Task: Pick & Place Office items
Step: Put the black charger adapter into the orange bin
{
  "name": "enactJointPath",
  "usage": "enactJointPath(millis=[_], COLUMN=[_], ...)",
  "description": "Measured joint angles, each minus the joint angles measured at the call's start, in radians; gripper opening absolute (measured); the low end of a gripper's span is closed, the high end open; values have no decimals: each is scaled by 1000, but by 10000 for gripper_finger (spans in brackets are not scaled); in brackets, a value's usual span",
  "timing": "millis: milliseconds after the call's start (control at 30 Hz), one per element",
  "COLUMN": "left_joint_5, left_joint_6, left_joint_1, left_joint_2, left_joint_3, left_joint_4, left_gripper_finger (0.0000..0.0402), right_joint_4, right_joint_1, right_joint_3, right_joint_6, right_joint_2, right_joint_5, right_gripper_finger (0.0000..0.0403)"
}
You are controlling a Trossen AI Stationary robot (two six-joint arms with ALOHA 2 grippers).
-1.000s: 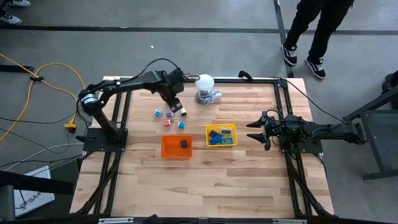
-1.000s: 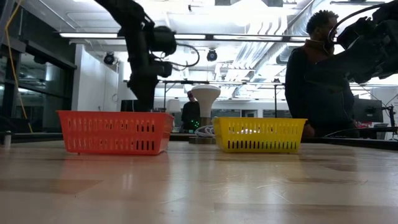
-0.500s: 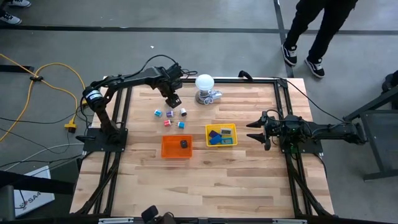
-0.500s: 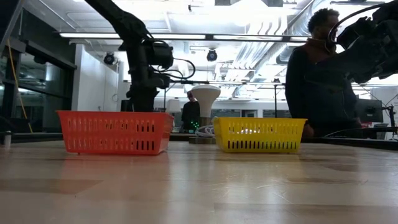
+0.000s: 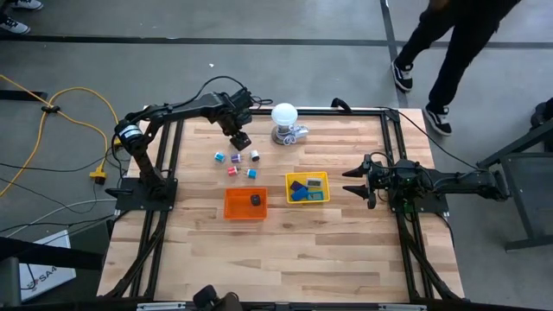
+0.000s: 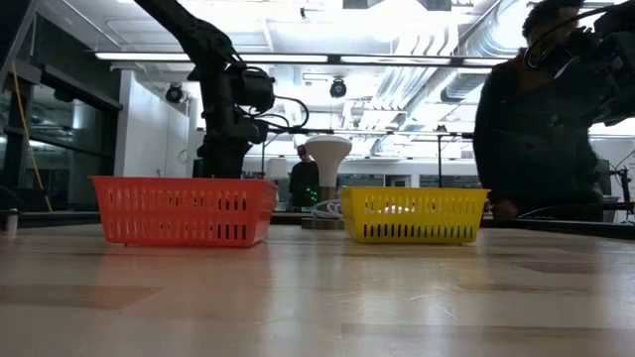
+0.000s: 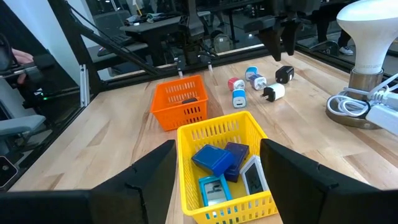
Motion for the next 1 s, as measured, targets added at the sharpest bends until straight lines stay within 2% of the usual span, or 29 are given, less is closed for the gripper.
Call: enactJointPath(millis=[133, 467, 1000], left_joint_5=[-22, -67, -15], left_joint_6=[-12, -31, -14], left_joint_1=[7, 28, 65], left_joint_2=[0, -1, -1], left_joint_3=[0, -18, -144], left_joint_4=[0, -22, 113], left_gripper_finger=[265, 267, 267], right_joint_4=[0, 0, 0], right_joint_1=[0, 0, 0], right_joint_3=[0, 0, 0], right_joint_6=[0, 0, 0], right_joint_2=[0, 0, 0], right_joint_5=[0, 0, 0], right_gripper_finger=[220, 220, 220])
